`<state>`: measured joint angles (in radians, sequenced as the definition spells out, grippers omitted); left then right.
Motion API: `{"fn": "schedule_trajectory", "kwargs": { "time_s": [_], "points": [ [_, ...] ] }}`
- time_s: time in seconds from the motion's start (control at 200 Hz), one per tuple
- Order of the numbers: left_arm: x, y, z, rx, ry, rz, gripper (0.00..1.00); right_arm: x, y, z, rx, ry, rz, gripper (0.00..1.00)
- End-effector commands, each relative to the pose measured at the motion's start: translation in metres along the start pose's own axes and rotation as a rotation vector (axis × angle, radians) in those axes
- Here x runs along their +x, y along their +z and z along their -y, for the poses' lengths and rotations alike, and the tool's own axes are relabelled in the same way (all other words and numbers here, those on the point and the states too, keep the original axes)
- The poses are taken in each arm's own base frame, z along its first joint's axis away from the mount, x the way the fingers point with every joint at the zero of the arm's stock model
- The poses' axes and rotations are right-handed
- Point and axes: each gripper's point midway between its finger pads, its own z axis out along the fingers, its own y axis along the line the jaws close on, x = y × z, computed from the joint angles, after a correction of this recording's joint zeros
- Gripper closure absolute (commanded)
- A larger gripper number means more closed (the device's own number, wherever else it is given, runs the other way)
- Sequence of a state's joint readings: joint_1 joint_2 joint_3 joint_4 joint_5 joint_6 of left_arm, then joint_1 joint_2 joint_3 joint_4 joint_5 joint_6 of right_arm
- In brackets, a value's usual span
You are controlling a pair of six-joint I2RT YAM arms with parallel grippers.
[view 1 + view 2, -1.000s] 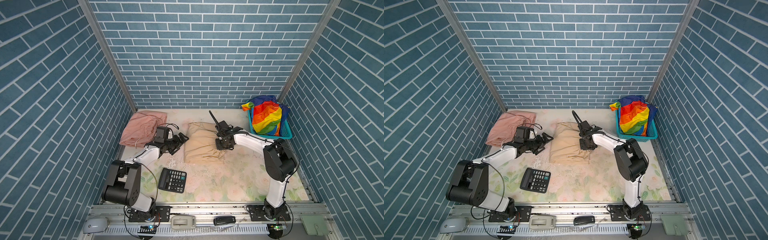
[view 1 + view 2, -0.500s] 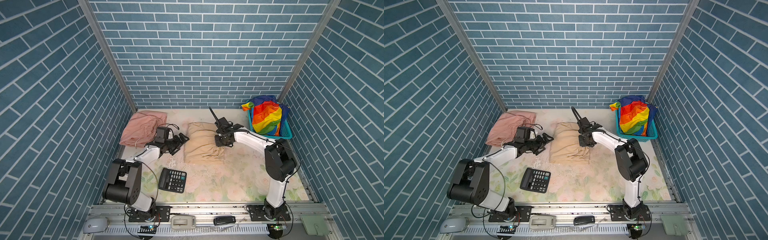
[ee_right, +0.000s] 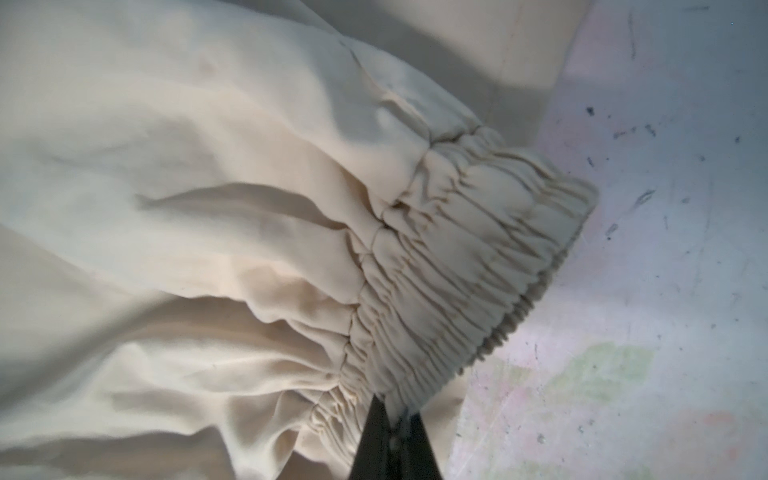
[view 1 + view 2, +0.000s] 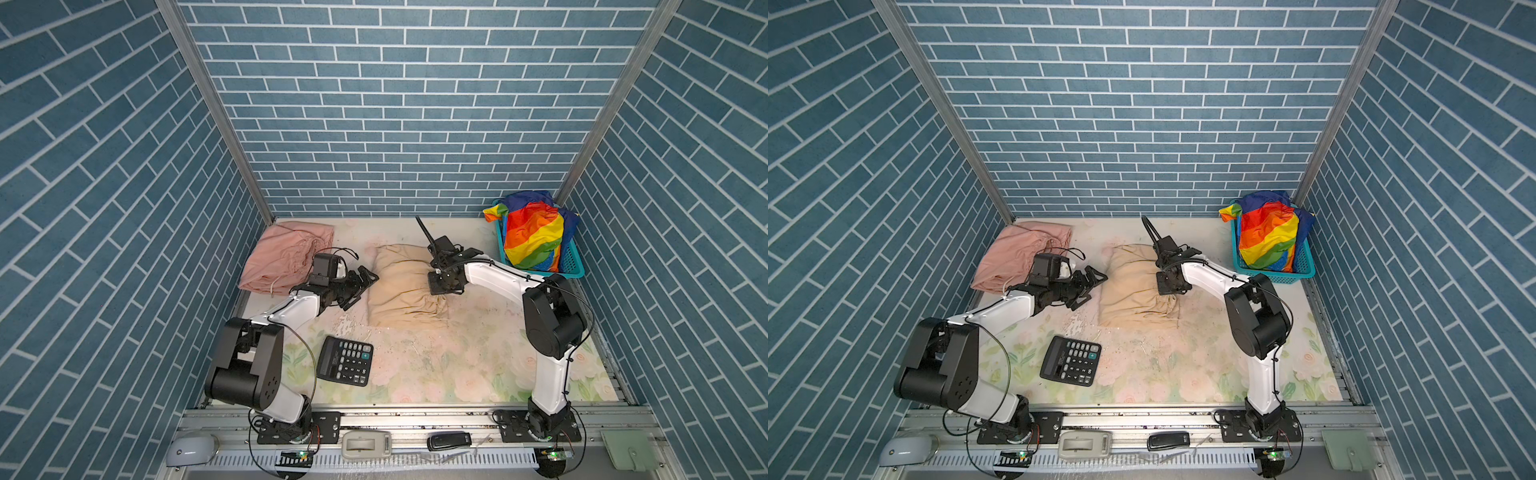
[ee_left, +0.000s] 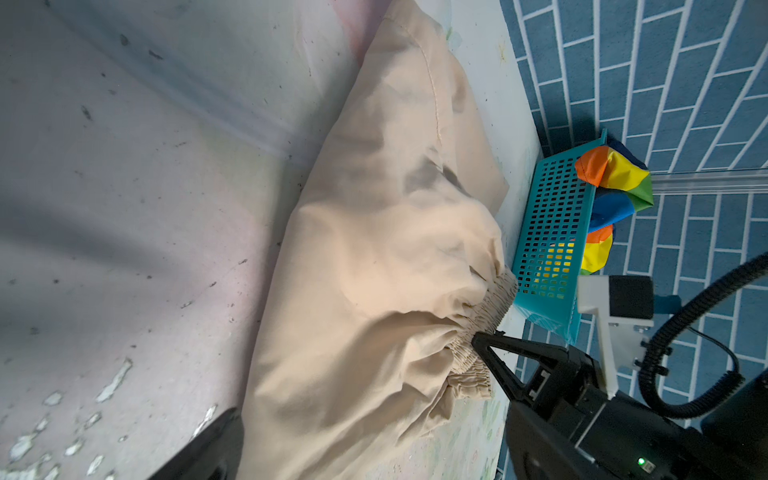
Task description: Fold and stack the shorts
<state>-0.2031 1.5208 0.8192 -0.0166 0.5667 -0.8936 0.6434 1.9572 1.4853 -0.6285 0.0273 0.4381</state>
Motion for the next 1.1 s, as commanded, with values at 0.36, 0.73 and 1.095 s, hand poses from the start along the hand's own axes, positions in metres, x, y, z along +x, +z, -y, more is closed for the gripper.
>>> {"fn": "schedule_trajectory", "kwargs": {
  "time_s": [0.36,0.73,1.095],
  "points": [
    [-0.002,0.003,-0.002,-0.010,0.000,-0.006,0.00,-0.017,-0.024,-0.051,-0.215,-0.006,0.055,1.00],
    [0.004,0.014,0.005,-0.008,0.009,-0.039,0.00,0.018,0.024,0.000,-0.196,0.078,-0.047,0.86],
    [-0.006,0.037,-0.001,-0.188,0.180,-0.178,0.01,0.000,-0.049,0.042,-0.164,0.109,0.087,0.03]
  ]
}}
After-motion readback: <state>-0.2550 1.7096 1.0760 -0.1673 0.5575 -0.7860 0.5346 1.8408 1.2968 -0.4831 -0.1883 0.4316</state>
